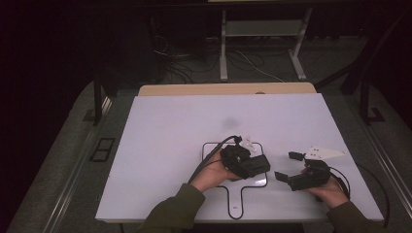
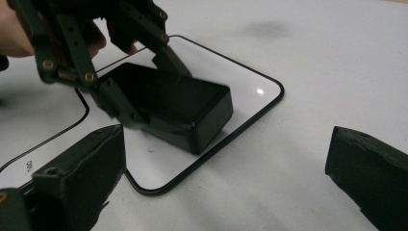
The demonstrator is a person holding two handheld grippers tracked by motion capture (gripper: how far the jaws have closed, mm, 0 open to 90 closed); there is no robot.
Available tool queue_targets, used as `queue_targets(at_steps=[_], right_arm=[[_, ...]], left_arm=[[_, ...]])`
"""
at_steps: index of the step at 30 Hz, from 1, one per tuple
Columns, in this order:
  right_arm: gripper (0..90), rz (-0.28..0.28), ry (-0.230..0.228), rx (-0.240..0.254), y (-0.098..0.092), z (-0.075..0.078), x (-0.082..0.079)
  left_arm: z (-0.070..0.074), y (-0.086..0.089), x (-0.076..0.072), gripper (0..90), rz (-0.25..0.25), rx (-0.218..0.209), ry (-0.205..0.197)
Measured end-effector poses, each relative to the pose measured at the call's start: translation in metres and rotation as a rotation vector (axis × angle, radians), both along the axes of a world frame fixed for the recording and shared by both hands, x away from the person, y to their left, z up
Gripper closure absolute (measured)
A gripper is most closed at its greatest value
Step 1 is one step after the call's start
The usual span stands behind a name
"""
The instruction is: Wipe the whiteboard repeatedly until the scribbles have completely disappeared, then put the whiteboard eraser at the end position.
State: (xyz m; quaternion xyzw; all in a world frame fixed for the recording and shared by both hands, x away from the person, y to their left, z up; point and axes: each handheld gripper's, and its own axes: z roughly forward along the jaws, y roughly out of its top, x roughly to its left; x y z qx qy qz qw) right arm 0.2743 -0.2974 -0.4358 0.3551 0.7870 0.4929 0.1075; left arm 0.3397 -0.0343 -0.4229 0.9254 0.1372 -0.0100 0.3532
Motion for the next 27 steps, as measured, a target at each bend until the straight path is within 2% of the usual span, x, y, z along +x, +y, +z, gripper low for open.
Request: queue_targets(at_steps=[2,6,11,15,18,27], right_arm=[[0.0,0.003,-0.001,0.001,0.000,0.000,-0.001],[0.0,0.004,-0.002,0.005,0.000,0.001,-0.001],[0.0,0.012,0.004,0.002,0.000,0.001,-0.002],[0.0,0.014,0.007,-0.002,0.000,0.000,-0.002],[0.0,0.011,0.009,-0.003,0.000,0.000,-0.002],[0.0,0.010,0.014,-0.004,0.001,0.000,-0.002]], left_arm=[[0.002,0.004,0.002,39.8,0.009,-0.008,0.007],[0.008,0.009,0.008,39.7,0.013,-0.014,-0.008],[0.015,0.016,0.017,39.7,0.040,-0.041,-0.002],[0.019,0.020,0.027,39.7,0.033,-0.041,-0.023],[0.021,0.022,0.034,39.7,0.062,-0.043,-0.015],[0.027,0.033,0.065,39.6,0.141,-0.051,-0.037]])
